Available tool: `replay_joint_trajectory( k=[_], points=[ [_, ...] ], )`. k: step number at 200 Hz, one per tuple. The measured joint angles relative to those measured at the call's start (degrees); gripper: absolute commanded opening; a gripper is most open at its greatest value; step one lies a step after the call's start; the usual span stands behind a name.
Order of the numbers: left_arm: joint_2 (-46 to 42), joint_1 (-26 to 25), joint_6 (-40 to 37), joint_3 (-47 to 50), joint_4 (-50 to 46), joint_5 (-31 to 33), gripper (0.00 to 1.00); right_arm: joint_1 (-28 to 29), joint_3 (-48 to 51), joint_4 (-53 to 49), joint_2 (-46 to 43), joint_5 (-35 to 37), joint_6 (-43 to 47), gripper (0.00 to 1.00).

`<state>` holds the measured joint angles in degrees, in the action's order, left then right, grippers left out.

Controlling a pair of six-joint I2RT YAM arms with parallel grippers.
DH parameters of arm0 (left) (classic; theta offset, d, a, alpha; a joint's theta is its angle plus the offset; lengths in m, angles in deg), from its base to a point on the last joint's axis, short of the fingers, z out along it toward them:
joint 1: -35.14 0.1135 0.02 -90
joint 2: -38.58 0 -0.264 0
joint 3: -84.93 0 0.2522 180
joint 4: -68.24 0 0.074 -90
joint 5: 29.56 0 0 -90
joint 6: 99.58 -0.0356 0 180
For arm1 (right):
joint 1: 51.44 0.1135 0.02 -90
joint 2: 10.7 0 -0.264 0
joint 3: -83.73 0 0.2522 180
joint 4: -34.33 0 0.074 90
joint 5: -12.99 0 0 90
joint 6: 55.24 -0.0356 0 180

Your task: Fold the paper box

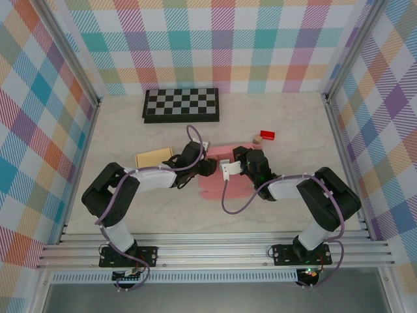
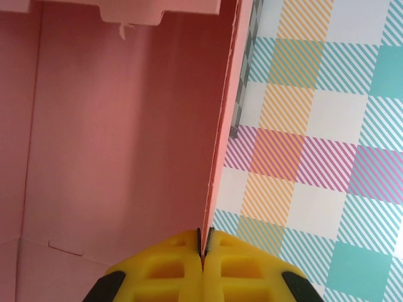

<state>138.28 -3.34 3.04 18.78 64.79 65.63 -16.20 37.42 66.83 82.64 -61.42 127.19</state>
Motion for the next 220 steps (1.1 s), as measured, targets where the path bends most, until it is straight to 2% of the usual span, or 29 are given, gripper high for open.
replay_joint_trajectory(
  k=[66,128,162,179,199,220],
  points=[
    [2.1,-0.2,-2.3,-1.1,2.2,1.4,0.57,-0.3,0.0,-3.8,-2.1,-1.0,-1.4,0.00],
    [4.3,-0.6,-6.8,-1.2,6.9,1.4,0.48,-0.8,-0.2,-5.9,-2.9,-1.3,-1.7,0.00],
    [5.0,-0.8,-7.5,-1.2,8.9,3.1,0.26,-1.0,-0.5,-6.3,-2.7,-1.1,-1.8,0.00],
    [5.7,-0.8,-7.3,-1.2,9.8,5.3,0.21,-1.1,-0.6,-6.4,-2.6,-1.2,-1.9,0.00],
    [6.2,-0.8,-7.1,-1.2,11.1,6.6,0.21,-1.1,-0.7,-6.6,-2.6,-1.2,-2.0,0.00],
    [6.7,-0.8,-6.9,-1.2,11.9,6.9,0.28,-1.1,-0.8,-6.9,-2.6,-1.2,-2.0,0.00]
  ],
)
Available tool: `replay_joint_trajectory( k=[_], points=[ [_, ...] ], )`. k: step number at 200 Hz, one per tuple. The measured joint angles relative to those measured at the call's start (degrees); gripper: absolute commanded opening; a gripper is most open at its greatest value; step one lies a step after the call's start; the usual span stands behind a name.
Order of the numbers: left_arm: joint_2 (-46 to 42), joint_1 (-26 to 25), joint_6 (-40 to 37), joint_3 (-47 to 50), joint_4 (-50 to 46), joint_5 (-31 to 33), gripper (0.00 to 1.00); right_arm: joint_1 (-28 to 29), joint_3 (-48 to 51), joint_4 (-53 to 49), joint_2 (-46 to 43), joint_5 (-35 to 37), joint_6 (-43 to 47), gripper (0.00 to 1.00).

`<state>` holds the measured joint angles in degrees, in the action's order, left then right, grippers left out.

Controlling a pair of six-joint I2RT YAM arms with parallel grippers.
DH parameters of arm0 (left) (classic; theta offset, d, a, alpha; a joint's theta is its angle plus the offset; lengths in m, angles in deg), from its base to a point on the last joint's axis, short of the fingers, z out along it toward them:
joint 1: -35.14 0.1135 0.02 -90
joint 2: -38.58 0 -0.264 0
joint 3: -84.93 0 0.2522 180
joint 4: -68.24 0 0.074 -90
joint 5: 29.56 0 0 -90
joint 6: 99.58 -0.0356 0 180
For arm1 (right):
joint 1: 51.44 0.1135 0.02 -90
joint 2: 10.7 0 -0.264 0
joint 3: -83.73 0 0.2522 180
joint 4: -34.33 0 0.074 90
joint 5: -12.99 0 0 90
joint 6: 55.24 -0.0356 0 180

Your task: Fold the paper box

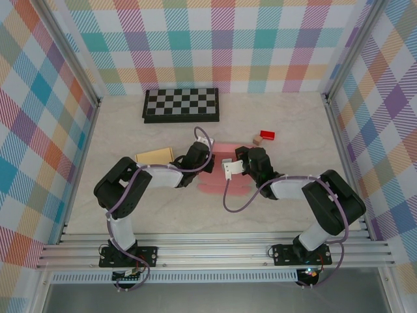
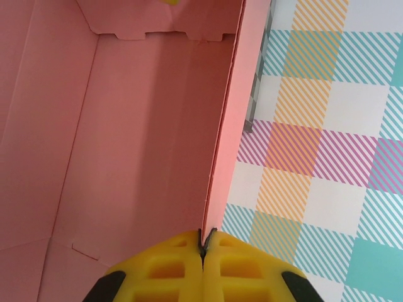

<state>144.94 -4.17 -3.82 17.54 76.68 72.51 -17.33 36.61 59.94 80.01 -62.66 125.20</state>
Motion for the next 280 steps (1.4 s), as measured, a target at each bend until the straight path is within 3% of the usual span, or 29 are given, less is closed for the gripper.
replay_joint_trajectory(
  k=[55,93,129,158,180,223,248,280],
  points=[
    [1.7,-0.6,3.2,-4.8,-5.7,4.8,0.00,0.0,-0.7,-0.1,0.7,0.1,-1.1,0.00],
    [2.6,-1.7,5.0,-7.3,-9.0,8.9,0.00,0.0,-2.4,-5.4,-1.3,-0.4,-4.9,0.00],
    [2.6,-1.9,4.2,-7.3,-8.4,9.4,0.00,-1.4,-4.4,-15.6,-4.9,-6.2,-10.6,0.21],
    [2.6,-1.0,1.8,-6.8,-5.9,9.8,0.00,-4.3,-7.6,-28.8,-8.0,-15.3,-17.3,0.31],
    [2.6,-0.5,-0.8,-5.5,-4.4,8.3,0.00,-7.1,-11.7,-37.3,-11.4,-22.2,-23.0,0.35],
    [0.5,0.8,-6.8,-2.1,-2.1,-1.0,0.00,-11.6,-25.5,-51.7,-12.6,-33.4,-32.7,0.37],
    [-0.9,1.7,-10.2,-0.8,-2.2,-6.1,0.00,-12.3,-32.3,-57.7,-8.9,-35.5,-36.0,0.38],
    [-1.1,2.9,-13.6,-0.7,-2.8,-11.4,0.00,-12.3,-32.8,-62.7,-4.5,-36.4,-40.5,0.40]
  ],
)
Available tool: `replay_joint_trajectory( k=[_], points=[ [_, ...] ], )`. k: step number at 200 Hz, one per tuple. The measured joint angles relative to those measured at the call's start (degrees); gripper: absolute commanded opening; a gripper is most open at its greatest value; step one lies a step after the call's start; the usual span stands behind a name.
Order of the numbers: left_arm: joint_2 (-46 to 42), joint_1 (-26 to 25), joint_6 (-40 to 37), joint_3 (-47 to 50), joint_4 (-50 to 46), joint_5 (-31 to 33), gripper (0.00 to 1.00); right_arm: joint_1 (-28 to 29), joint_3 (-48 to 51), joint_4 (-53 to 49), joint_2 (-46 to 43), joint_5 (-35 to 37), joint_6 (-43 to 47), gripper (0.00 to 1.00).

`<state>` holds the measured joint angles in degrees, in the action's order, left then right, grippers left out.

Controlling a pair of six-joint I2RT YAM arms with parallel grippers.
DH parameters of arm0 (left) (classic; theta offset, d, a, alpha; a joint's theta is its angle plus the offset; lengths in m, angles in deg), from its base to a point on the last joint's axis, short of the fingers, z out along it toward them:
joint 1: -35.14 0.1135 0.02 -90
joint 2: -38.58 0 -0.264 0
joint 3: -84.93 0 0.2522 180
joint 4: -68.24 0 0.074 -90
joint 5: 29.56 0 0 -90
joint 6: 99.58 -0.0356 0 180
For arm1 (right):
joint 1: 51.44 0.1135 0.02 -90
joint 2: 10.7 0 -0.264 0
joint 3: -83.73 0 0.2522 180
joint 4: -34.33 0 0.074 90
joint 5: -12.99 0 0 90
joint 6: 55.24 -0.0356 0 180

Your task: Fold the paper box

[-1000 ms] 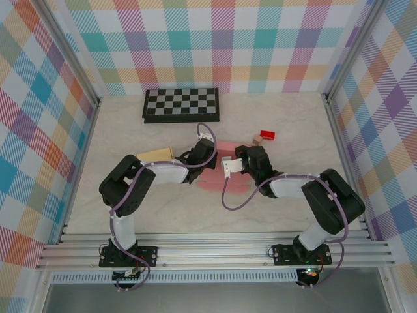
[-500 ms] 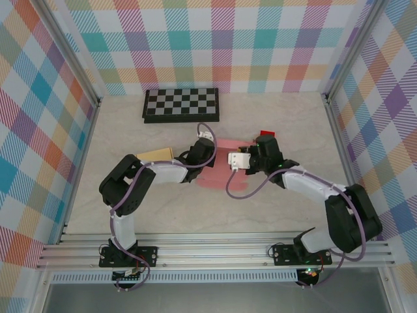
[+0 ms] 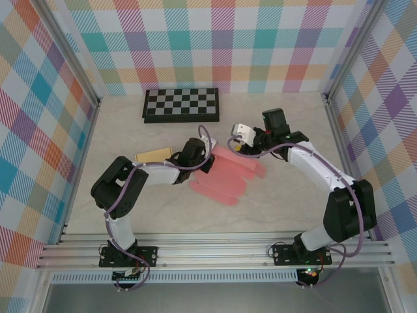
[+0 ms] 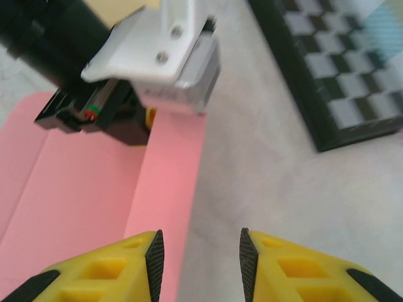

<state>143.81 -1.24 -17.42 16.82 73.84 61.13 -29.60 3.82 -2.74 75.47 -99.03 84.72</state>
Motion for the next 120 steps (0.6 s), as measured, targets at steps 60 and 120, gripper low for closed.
replay_joint_trajectory(
  k=[60,120],
  points=[
    [0.0,0.2,-2.3,-0.5,-1.4,-3.5,0.01,0.0,0.0,-3.8,4.9,0.6,-7.3,0.40],
    [0.0,0.2,1.2,-1.0,-2.7,-3.7,0.28,0.0,-2.2,-6.9,9.8,1.6,-9.7,0.32]
  ],
)
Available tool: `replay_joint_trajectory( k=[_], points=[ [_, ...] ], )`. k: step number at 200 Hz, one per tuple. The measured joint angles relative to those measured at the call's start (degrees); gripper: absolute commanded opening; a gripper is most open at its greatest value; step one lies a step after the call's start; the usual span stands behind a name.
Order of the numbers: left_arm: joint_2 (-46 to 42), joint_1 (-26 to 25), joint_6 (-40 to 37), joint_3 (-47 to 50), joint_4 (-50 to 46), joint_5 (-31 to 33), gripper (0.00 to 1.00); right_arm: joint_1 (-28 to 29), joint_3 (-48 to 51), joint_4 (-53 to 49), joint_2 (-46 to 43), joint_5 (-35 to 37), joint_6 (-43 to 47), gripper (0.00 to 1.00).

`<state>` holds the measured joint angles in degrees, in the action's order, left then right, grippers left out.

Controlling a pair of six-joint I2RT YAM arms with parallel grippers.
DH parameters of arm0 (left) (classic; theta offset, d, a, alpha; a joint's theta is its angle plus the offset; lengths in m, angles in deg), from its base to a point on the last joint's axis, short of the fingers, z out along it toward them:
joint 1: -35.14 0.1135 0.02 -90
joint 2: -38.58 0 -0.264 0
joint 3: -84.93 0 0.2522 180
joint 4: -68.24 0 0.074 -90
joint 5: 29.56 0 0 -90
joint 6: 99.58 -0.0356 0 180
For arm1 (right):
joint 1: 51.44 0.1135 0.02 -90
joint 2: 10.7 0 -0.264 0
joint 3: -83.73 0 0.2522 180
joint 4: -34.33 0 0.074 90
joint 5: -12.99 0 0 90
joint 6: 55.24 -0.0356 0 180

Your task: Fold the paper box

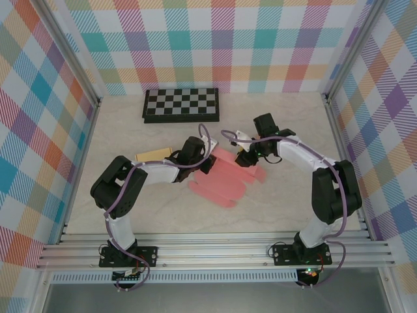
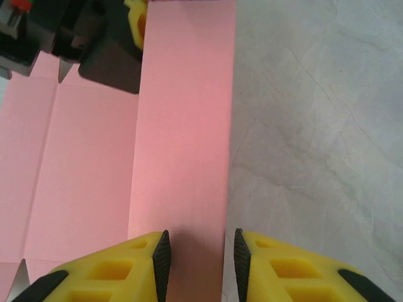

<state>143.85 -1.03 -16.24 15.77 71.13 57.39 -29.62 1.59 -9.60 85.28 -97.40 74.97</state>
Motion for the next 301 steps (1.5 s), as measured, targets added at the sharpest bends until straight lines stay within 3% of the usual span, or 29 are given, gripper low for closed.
replay_joint_trajectory(
  k=[54,95,150,190,236,301],
  points=[
    [0.0,0.0,4.5,1.1,2.0,-0.7,0.45,0.0,-4.3,-3.8,3.2,0.9,-1.9,0.32],
    [0.0,0.5,6.3,2.6,2.1,0.7,0.48,0.0,-5.4,-5.1,3.7,1.1,-2.1,0.31],
    [4.1,1.2,7.7,-0.1,3.9,-2.5,0.50,0.0,-7.2,-7.2,5.0,0.1,-2.1,0.30],
    [7.2,1.3,8.1,-0.7,5.4,-2.4,0.40,-0.5,-8.4,-8.4,6.2,-1.0,-2.1,0.29],
    [7.8,1.4,8.6,-0.7,7.1,-0.3,0.00,-0.9,-9.0,-8.3,7.0,-2.1,-2.1,0.28],
    [8.0,-1.6,9.0,-0.7,7.5,9.4,0.00,-1.4,-9.1,-7.0,7.2,-1.2,-3.6,0.27]
  ],
)
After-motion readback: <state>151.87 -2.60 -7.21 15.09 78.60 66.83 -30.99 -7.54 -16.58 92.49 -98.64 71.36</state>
